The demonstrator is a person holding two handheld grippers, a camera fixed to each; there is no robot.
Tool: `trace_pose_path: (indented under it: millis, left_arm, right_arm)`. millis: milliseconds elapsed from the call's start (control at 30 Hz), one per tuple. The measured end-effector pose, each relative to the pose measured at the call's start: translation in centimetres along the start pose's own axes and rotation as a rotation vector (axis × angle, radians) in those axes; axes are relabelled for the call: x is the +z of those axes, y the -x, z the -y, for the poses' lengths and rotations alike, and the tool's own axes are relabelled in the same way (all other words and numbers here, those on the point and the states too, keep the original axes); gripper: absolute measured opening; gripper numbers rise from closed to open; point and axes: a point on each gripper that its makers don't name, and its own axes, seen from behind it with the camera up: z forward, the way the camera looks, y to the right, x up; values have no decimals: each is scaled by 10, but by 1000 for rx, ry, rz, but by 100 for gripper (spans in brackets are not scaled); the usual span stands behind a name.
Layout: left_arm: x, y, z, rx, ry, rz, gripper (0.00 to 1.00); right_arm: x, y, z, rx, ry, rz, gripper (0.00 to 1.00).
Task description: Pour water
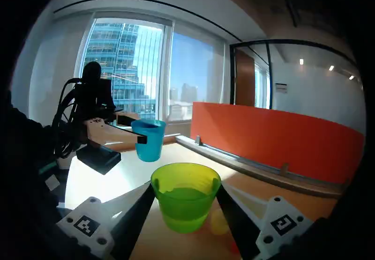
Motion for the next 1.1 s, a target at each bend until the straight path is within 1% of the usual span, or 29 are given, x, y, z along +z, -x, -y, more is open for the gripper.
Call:
trace_pose_path:
  millis: [300,500,600,900,1100]
  left_arm:
    - [5,39,2,-2,10,75,86]
    - [8,63,2,11,21,129,86]
    - [10,73,1,21,26,157,86]
    - [14,109,-9,43,57,250,86]
    - [15,129,-13,58,70,295,86]
  right_arm:
    - [0,22,-2,-8,-15,74,90]
    - [3,37,-3,-16,-27,125,91]
    - [4,44,-5,-16,-29,143,91]
    - [8,64,-8,-12,-38,190,91]
    - [9,78,-8,-15,-51,222,91]
